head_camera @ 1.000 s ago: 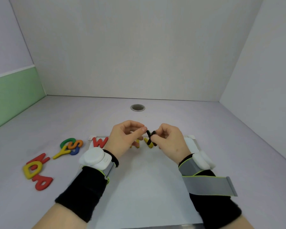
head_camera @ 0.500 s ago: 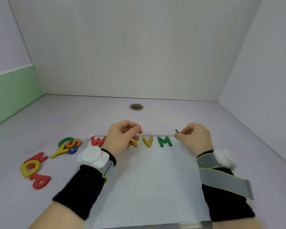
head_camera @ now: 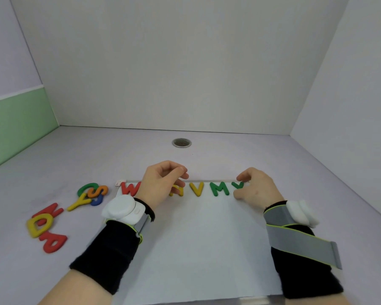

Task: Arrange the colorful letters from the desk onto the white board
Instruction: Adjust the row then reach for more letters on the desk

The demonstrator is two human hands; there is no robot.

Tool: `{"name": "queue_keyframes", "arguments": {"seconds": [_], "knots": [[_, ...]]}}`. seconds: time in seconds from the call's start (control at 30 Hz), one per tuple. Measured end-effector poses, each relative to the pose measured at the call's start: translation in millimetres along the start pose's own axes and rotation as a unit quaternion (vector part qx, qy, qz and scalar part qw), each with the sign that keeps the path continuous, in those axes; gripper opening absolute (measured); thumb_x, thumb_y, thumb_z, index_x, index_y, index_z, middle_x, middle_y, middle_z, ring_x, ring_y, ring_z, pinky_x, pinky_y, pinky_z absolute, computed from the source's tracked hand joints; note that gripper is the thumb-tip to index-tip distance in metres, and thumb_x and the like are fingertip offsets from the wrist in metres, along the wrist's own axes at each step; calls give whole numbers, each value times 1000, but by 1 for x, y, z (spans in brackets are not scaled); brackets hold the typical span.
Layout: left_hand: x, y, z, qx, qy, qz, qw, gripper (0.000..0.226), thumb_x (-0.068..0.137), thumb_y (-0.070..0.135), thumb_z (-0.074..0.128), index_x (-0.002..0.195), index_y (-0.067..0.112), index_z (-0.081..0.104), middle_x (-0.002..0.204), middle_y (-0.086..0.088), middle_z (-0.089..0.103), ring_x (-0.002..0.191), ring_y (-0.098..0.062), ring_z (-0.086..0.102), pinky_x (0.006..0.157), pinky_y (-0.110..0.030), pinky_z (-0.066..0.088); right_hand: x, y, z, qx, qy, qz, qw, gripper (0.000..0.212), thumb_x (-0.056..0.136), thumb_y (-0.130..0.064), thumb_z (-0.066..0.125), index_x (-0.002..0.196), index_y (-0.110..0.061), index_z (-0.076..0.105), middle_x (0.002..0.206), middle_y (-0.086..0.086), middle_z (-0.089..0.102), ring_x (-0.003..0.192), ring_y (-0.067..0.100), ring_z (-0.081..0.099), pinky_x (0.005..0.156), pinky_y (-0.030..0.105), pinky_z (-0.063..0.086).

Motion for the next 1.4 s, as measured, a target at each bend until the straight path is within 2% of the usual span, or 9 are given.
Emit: {"name": "queue_keyframes", "arguments": {"seconds": [0.33, 0.47, 0.6, 0.77, 0.87, 1.03, 1.13, 1.23, 1.4], "knots": [[0, -2, -1, -4, -2, -3, 1000, 16, 90, 11, 58, 78, 13, 68, 68, 4, 72, 54, -11, 61, 53, -29, 48, 0, -1, -2, -8, 35, -9, 999, 32, 72, -7, 67, 103, -10, 65, 111, 7, 63, 92, 17, 50, 79, 24, 39], [0, -1, 0, -1, -2, -2, 1000, 15, 90, 11, 57, 80, 12, 68, 71, 2, 72, 53, -10, 61, 53, -28, 49, 0, -4, 1, -16, 27, -21, 999, 39, 70, -9, 67, 108, -15, 62, 116, 7, 58, 104, 24, 54, 83, 28, 42], [1, -3, -1, -2, -3, -3, 1000, 14, 90, 12, 58, 80, 12, 68, 74, 0, 72, 54, -9, 61, 52, -26, 49, -4, -21, 14, -11, -16, -82, 996, 42, 71, -10, 64, 110, -23, 60, 109, -3, 52, 114, 25, 45, 83, 27, 37], [2, -3, -1, 1, -2, -2, 1000, 14, 90, 12, 57, 81, 11, 67, 75, -1, 72, 54, -10, 62, 53, -27, 49, -6, -29, 25, -13, -24, -112, 993, 32, 73, -12, 62, 102, -24, 66, 102, -3, 64, 107, 28, 49, 87, 31, 43], [2, -4, -2, 2, -3, -1, 1000, 13, 91, 12, 57, 82, 11, 67, 76, -1, 72, 55, -10, 62, 54, -28, 49, -5, -30, 22, -22, 0, -121, 992, 24, 75, -14, 64, 98, -22, 68, 90, -8, 59, 104, 26, 50, 84, 29, 41], [3, -4, -2, 5, -5, -1, 1000, 13, 91, 13, 57, 83, 11, 68, 76, -1, 72, 55, -9, 62, 55, -28, 50, -4, -31, 23, -15, 19, -126, 992, 16, 76, -22, 67, 92, -22, 69, 85, -11, 59, 101, 23, 51, 82, 30, 41], [3, -5, -2, 5, -4, -2, 1000, 13, 91, 12, 57, 83, 11, 68, 76, -1, 71, 54, -10, 62, 56, -30, 50, -4, -32, 23, -8, 28, -128, 991, 13, 76, -23, 68, 89, -21, 70, 74, -17, 52, 98, 21, 50, 81, 30, 41], [2, -5, -1, 2, -6, -2, 1000, 14, 91, 12, 57, 81, 12, 67, 74, 0, 71, 54, -10, 62, 55, -29, 49, -3, -31, 23, -13, 40, -128, 991, 11, 75, -25, 69, 86, -22, 70, 71, -16, 49, 94, 19, 50, 84, 33, 44], [3, -5, -1, 1, -6, -2, 1000, 14, 90, 12, 57, 81, 11, 67, 73, 1, 71, 54, -9, 62, 55, -29, 49, -3, -32, 23, -10, 51, -127, 991, 10, 76, -25, 69, 85, -20, 70, 68, -17, 45, 90, 18, 48, 76, 26, 36]]}}
Point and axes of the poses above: each hand's wrist, its own x-axis towards the middle knuckle, its own z-axis out of the palm, y = z × x, the point moved 9 cm from there along x, towards the middle knuckle
